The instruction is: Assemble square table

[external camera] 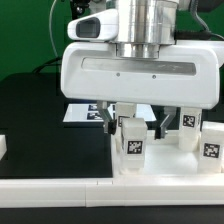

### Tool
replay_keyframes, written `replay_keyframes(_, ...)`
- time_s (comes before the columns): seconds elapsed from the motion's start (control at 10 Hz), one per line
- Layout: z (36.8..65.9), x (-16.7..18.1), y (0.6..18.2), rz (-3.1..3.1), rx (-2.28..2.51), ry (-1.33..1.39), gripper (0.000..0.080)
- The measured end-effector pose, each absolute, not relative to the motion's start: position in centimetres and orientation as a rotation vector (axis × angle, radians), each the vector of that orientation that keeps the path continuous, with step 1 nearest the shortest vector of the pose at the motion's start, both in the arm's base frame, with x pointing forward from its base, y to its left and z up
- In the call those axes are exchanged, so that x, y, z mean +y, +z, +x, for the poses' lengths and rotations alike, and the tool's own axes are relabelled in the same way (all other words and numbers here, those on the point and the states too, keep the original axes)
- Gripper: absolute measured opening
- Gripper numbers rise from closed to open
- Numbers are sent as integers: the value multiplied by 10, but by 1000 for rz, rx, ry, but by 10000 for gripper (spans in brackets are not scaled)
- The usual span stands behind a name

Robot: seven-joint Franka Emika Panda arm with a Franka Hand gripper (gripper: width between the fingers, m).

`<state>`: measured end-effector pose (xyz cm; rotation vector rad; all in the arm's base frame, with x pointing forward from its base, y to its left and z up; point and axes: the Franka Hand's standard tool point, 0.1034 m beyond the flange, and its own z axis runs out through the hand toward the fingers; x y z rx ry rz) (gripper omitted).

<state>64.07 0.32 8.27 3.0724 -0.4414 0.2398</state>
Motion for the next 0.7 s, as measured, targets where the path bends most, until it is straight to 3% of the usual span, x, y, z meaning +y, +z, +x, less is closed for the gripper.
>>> replay_keyframes(0.1,641,3,83,3068,-487,240,350)
replay_keyframes(0.2,641,2,83,3051,-609,242,350)
replay_keyframes(0.3,640,1,82,3029,-731,244,285)
replay_keyframes(0.7,635,-4,81,2761,-1600,239,285)
